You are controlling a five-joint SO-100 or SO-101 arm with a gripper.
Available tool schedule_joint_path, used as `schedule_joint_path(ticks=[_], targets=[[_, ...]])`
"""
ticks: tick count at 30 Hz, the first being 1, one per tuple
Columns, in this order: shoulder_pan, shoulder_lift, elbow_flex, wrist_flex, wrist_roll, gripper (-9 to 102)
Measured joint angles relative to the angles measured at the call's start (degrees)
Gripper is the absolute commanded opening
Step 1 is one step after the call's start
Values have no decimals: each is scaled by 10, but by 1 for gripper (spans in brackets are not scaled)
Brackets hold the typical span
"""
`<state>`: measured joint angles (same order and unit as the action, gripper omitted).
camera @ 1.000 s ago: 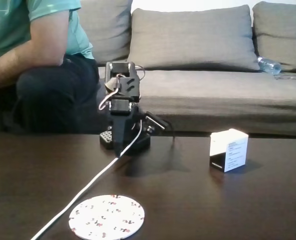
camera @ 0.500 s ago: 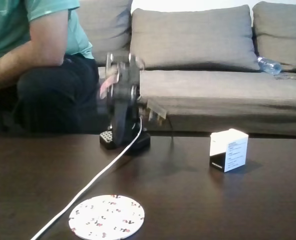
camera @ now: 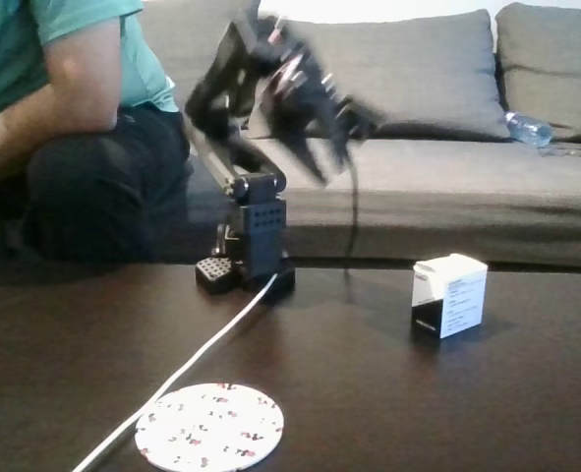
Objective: Grasp a servo box and put it on the zirlivani.
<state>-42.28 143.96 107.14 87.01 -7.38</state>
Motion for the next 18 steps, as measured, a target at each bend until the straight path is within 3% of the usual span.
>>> schedule_joint_path(ticks=[5, 10, 18], targets=[[-128, -156, -156, 69, 34, 33], [-254, -280, -177, 81, 98, 33], [-284, -370, -199, 75, 142, 33]])
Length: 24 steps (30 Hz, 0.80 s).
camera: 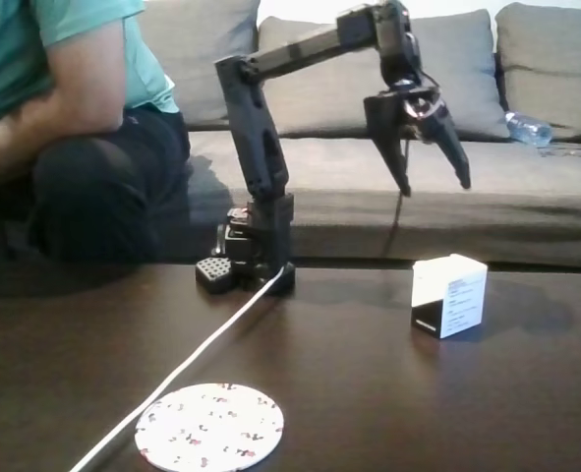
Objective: Grasp a servo box and put it on the zirlivani.
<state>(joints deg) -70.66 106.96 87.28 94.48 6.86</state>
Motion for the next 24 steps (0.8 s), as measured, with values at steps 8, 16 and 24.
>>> schedule_joint_path(ticks=[8, 16, 24], targets=[[63, -54, -1, -32, 16, 33], [78, -119, -1, -46, 54, 33], [88, -153, -1, -46, 83, 32]])
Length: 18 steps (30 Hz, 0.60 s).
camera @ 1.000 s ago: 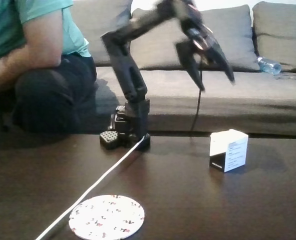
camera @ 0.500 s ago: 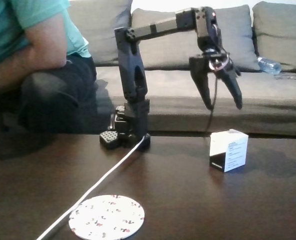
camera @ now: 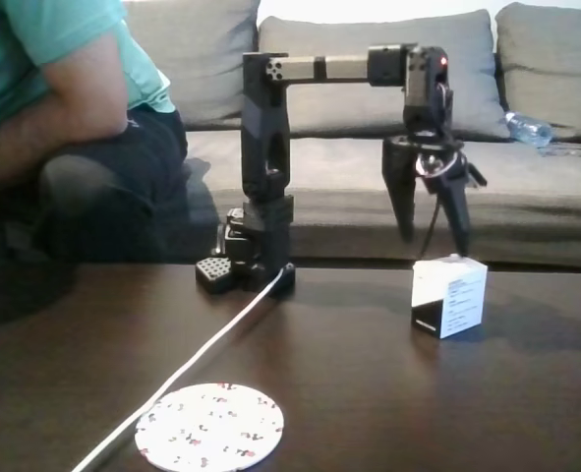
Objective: Grasp a servo box and put it on the zirlivani.
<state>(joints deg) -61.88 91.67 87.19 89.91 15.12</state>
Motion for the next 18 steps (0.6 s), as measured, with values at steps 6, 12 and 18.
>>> schedule_joint_path(ticks=[6, 12, 18], targets=[[2, -1, -2, 13, 30, 32], [-32, -1, -2, 38, 57, 32], [-40, -21, -3, 35, 61, 32]])
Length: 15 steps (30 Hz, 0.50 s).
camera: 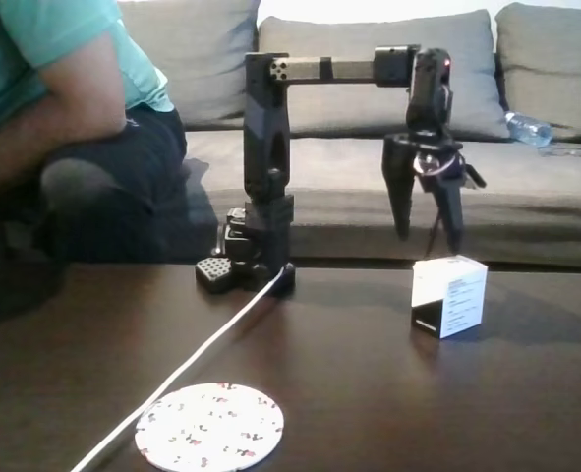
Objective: Grasp a servo box and put it on the zirlivani.
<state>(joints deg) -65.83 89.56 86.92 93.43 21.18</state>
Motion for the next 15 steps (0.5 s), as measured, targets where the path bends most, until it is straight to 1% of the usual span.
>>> schedule_joint_path(ticks=[6, 11, 15], targets=[[-2, -30, -7, -3, 4, 33], [-20, -33, -17, -3, -25, 33], [-24, -41, -48, -3, -29, 33]])
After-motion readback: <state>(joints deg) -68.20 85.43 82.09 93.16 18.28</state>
